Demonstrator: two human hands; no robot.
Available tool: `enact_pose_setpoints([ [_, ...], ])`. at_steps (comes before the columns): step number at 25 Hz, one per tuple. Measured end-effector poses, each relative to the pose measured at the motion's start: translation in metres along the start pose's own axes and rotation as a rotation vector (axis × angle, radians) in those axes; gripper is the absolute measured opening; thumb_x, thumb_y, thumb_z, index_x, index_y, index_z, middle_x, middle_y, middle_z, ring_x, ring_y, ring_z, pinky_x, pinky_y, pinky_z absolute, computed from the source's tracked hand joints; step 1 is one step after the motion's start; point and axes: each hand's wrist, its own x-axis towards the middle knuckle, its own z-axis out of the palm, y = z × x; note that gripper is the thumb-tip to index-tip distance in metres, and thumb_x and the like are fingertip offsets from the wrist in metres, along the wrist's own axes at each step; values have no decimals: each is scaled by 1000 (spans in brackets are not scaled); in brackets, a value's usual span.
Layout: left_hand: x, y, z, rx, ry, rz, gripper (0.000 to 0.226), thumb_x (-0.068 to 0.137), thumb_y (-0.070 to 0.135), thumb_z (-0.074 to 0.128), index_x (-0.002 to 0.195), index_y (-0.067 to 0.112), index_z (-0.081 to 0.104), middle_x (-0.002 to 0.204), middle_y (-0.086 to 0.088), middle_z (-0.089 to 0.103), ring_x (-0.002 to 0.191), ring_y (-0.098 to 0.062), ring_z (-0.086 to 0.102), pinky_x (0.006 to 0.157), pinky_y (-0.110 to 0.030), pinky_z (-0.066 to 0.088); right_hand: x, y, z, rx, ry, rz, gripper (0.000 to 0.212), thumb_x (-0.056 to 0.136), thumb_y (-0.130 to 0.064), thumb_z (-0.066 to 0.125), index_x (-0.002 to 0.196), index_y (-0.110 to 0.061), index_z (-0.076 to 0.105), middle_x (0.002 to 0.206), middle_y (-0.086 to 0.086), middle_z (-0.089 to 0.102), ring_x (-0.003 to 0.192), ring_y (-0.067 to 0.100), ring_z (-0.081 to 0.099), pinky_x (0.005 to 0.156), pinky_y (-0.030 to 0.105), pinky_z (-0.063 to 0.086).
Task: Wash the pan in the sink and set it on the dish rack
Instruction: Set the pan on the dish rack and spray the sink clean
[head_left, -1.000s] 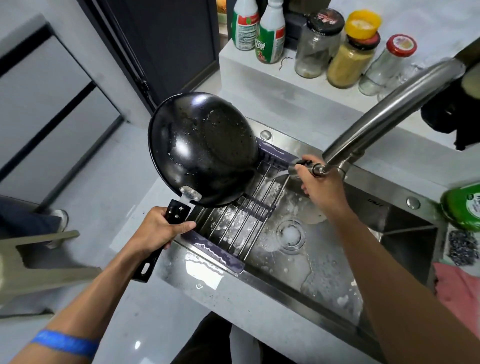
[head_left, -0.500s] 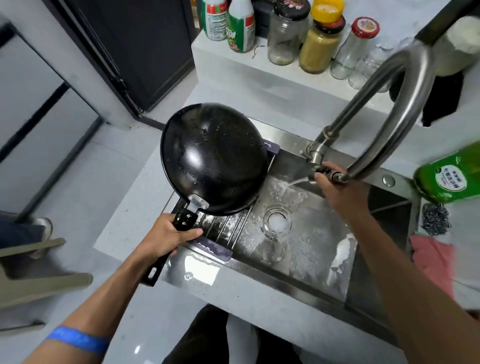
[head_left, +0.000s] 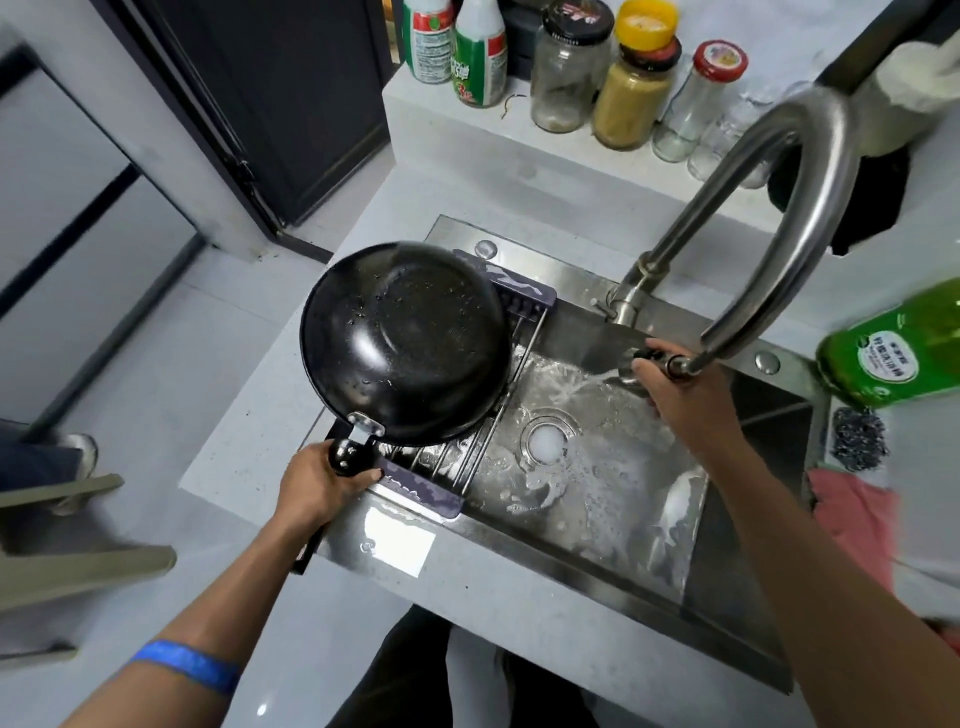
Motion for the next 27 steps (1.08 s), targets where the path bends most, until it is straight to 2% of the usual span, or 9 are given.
enact_pose_setpoints([
  [4, 4, -14, 6, 113, 18, 11, 36, 59, 37, 90, 84, 22, 68, 81, 2, 72, 77, -20, 67, 70, -36, 54, -3, -8, -4, 4, 25, -4, 26, 87, -37, 66, 87, -63, 65, 68, 7, 71, 61, 25, 67, 68, 56, 58],
  [11, 9, -8, 8, 214, 21, 45, 45, 66, 49, 83, 97, 24, 60, 92, 1, 67, 90, -26, 61, 70, -39, 50, -9, 3, -25, 22, 70, 72, 24, 88, -30, 67, 76, -51, 68, 73, -1, 70, 76, 31, 69, 80, 53, 58],
  [14, -6, -1, 16, 433, 249, 103, 61, 72, 46, 79, 119, 17, 53, 114, -11, 54, 102, -34, 49, 80, -46, 42, -8, 15, -37, 32, 82, 66, 18, 91, -25, 68, 84, -41, 67, 70, -8, 67, 66, 20, 64, 75, 44, 57],
  [16, -21, 18, 29, 514, 439, 389, 51, 78, 31, 75, 120, 12, 52, 115, -13, 51, 97, -33, 47, 79, -45, 39, -7, 20, -38, 46, 69, 58, 15, 90, -26, 70, 98, -39, 67, 73, -7, 68, 67, 18, 65, 73, 43, 58],
  [18, -31, 48, 58, 522, 291, 828, 40, 75, 15, 73, 111, 14, 57, 107, -9, 55, 89, -28, 50, 73, -40, 42, -7, 18, -33, 61, 61, 45, 18, 88, -30, 71, 100, -43, 67, 75, -8, 70, 68, 17, 66, 72, 42, 57],
  [20, -29, 81, 97, 631, -109, 1052, 42, 72, 13, 68, 114, 16, 61, 114, -5, 57, 98, -28, 55, 79, -39, 45, -8, 13, -26, 89, 51, 30, 16, 86, -31, 70, 87, -47, 67, 68, -9, 68, 63, 15, 63, 67, 40, 54],
  [22, -8, 111, 131, 888, -369, 994, 48, 83, 17, 58, 131, 15, 54, 138, -5, 47, 126, -27, 45, 103, -38, 38, -4, 12, -23, 77, 46, 36, 25, 89, -26, 70, 82, -50, 65, 67, -5, 69, 61, 20, 63, 64, 43, 54],
  [25, 30, 132, 155, 1265, -366, 892, 50, 99, 18, 38, 148, 8, 34, 156, -10, 28, 143, -25, 25, 117, -35, 21, 1, 18, -26, 65, 54, 23, 21, 90, -26, 69, 85, -46, 66, 72, 0, 70, 67, 26, 68, 66, 42, 57],
  [27, 43, 128, 159, 1373, -335, 841, 50, 103, 17, 27, 151, 4, 23, 160, -10, 17, 147, -24, 16, 119, -35, 15, 6, 23, -28, 63, 37, 22, 17, 92, -25, 68, 100, -40, 67, 77, -3, 70, 71, 25, 70, 68, 40, 58],
])
